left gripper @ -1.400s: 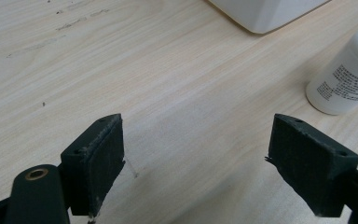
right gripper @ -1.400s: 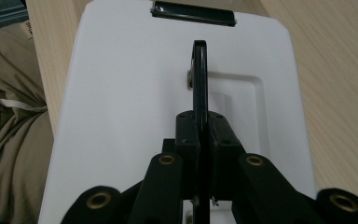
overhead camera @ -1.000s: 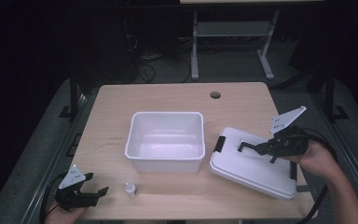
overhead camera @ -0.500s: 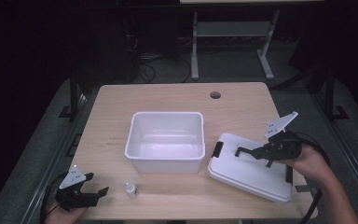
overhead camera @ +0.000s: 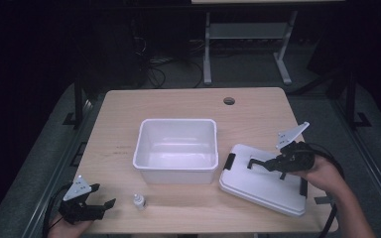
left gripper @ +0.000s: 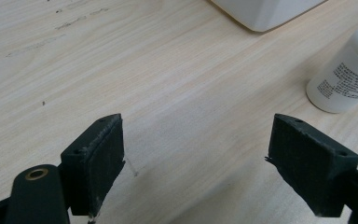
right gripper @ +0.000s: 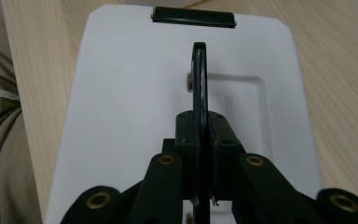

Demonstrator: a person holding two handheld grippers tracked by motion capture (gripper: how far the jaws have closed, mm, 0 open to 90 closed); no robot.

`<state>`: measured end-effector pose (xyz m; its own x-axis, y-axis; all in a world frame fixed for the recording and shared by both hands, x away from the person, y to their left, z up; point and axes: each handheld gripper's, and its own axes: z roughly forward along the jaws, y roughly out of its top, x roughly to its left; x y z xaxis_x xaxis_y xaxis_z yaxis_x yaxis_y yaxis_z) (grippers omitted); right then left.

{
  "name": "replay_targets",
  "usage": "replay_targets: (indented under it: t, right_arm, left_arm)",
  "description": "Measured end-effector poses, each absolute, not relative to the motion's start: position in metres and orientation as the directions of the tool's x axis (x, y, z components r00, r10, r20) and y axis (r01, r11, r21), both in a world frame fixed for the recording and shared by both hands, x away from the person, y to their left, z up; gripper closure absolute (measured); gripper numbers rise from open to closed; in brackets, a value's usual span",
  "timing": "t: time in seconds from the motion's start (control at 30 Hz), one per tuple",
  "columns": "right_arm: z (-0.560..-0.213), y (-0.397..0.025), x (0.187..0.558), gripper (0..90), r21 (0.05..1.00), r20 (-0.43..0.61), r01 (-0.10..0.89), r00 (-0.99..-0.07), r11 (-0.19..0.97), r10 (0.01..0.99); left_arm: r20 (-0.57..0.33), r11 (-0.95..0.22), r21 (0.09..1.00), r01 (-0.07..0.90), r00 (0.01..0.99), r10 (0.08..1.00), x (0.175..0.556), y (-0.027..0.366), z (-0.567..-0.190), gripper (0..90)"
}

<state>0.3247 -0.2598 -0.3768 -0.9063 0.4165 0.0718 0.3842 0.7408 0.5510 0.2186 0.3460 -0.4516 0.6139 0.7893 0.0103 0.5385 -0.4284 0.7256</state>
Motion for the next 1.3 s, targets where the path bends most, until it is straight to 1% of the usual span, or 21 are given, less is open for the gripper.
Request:
replay_targets:
  t: [0.57,0.97,1.3]
  right_arm:
    - [-0.403,-0.260,0.324,83.5,0.525,0.108,0.412,-0.900,0.745,0.422]
    - [-0.404,-0.259,0.319,82.1,0.530,0.108,0.412,-0.900,0.742,0.423]
    - [-0.400,-0.257,0.309,76.3,0.549,0.099,0.401,-0.902,0.733,0.419]
  left_arm:
    - [0.007,-0.431,0.723,0.540,0.618,0.786,0.219,0.344,-0.453,18.1]
    - [0.010,-0.434,0.723,0.537,0.620,0.784,0.218,0.344,-0.452,18.1]
    - [0.005,-0.432,0.724,0.538,0.622,0.783,0.218,0.343,-0.453,18.1]
